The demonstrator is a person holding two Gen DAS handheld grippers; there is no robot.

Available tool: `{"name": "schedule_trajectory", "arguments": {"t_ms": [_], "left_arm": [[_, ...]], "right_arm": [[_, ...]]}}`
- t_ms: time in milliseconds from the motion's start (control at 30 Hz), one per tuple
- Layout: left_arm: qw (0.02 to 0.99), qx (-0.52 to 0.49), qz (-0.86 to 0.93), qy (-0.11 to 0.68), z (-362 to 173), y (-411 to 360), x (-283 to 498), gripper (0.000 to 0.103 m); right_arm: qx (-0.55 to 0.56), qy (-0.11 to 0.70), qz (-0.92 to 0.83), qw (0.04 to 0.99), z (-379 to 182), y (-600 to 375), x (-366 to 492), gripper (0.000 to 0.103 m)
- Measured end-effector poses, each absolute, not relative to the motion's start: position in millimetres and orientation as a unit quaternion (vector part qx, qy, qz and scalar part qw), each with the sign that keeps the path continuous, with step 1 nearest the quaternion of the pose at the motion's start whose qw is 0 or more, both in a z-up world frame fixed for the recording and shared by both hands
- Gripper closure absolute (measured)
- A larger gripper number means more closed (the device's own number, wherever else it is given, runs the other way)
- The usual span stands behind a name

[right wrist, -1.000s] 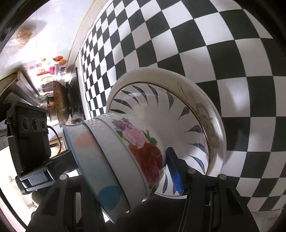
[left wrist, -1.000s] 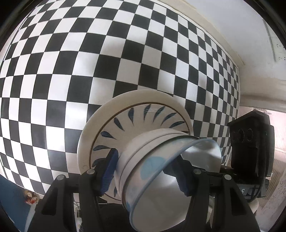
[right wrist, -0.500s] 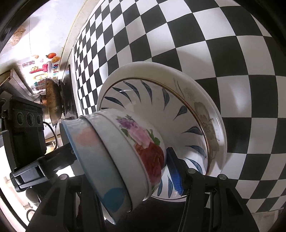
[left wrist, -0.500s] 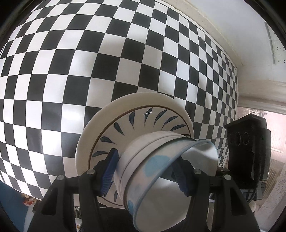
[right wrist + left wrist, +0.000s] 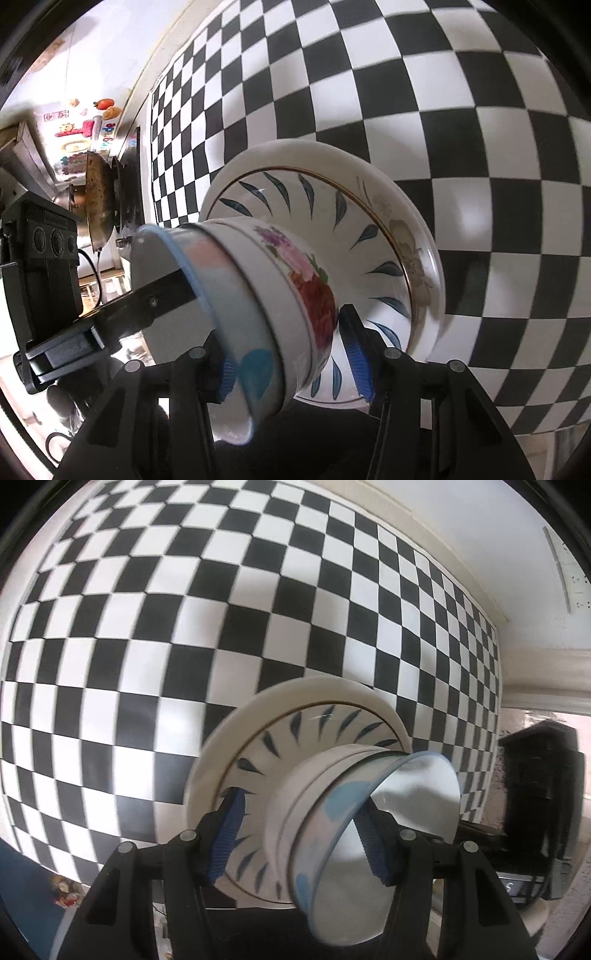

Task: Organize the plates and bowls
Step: 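Lower the bowl stack with both tools onto the center of the plate stack, then open both tools and release the bowls onto the plates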

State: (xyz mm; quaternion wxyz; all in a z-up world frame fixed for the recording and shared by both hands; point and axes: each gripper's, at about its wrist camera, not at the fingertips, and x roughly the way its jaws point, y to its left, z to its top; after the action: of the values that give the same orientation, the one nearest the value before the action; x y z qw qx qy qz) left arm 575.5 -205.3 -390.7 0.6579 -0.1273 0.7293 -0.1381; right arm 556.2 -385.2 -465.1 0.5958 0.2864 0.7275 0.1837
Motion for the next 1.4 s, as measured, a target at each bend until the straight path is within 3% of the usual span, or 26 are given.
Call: {"name": "schedule_trajectory", "arguments": {"t_ms": [567,633,667,700,733,900,1067,1400], "left_arm": [[0.769,-0.034,-0.080,0.634,-302,-194,545,0.045],[0.781,-0.023,-0.074,0.620,-291,-192,538,0.044],[0.787,-0.018,-0.071,0.613,-286,-192,535,0.042],[0.793,-0.015,-0.073,0.605,-282,-191,532,0.028],[0.797,-0.017,-0.079,0.598,-278,-190,529,0.016],[0.816,-0.037,-0.070,0.572,-260,-177,515,0.007],[0.841,-0.013,-0.059,0.537,-239,-176,502,0.007],[0.867,-0.001,-0.090,0.491,-205,-180,465,0.003]], "right_arm": [[0.116,0.663,0.123,0.730,-354,-375,532,0.050],[0.099,0.650,0.109,0.746,-339,-374,527,0.041],[0.094,0.643,0.101,0.753,-332,-374,524,0.027],[0.093,0.636,0.096,0.760,-325,-374,521,0.013],[0.092,0.629,0.090,0.767,-317,-374,518,0.009],[0.073,0.594,0.037,0.800,-283,-377,501,0.007],[0.055,0.560,-0.007,0.826,-252,-376,484,0.000],[0.066,0.519,-0.031,0.852,-208,-365,443,0.000]]}}
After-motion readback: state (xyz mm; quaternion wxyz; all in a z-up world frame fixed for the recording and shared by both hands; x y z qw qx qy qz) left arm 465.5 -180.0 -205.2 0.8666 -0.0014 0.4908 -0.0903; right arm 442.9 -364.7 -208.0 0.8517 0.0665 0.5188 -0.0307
